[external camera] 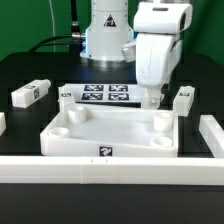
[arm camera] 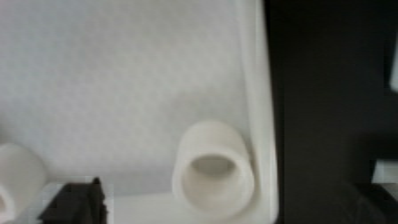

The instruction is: Assemble desk

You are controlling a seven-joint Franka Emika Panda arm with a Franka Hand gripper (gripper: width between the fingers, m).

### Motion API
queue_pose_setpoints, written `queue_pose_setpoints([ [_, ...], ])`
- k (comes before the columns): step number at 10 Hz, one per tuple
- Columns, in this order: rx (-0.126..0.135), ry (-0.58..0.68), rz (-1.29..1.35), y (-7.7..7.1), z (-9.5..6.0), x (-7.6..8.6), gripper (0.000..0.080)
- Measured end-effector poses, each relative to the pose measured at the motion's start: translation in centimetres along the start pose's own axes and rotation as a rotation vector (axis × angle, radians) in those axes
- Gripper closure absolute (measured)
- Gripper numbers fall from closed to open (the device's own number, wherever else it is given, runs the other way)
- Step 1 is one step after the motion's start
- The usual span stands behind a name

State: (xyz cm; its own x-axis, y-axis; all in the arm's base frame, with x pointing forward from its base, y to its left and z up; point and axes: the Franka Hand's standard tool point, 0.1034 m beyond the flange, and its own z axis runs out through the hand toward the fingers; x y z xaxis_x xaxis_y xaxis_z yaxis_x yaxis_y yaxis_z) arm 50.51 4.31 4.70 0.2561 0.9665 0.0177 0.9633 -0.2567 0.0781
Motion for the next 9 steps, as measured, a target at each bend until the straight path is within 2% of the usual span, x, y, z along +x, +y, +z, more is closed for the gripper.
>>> queue_pose_setpoints([
  [2,-0.004,0.006,-0.069,0.1,1.2,-1.1,0.015],
  [5,0.036,0.0,-0.049,-0.8,3.5,-2.1,0.015],
  [8,0.05,-0.002,-0.038,-1.3,4.1,-2.3,0.015],
  [9,0.05,-0.003,-0.037,-1.3,4.1,-2.3,0.0271],
])
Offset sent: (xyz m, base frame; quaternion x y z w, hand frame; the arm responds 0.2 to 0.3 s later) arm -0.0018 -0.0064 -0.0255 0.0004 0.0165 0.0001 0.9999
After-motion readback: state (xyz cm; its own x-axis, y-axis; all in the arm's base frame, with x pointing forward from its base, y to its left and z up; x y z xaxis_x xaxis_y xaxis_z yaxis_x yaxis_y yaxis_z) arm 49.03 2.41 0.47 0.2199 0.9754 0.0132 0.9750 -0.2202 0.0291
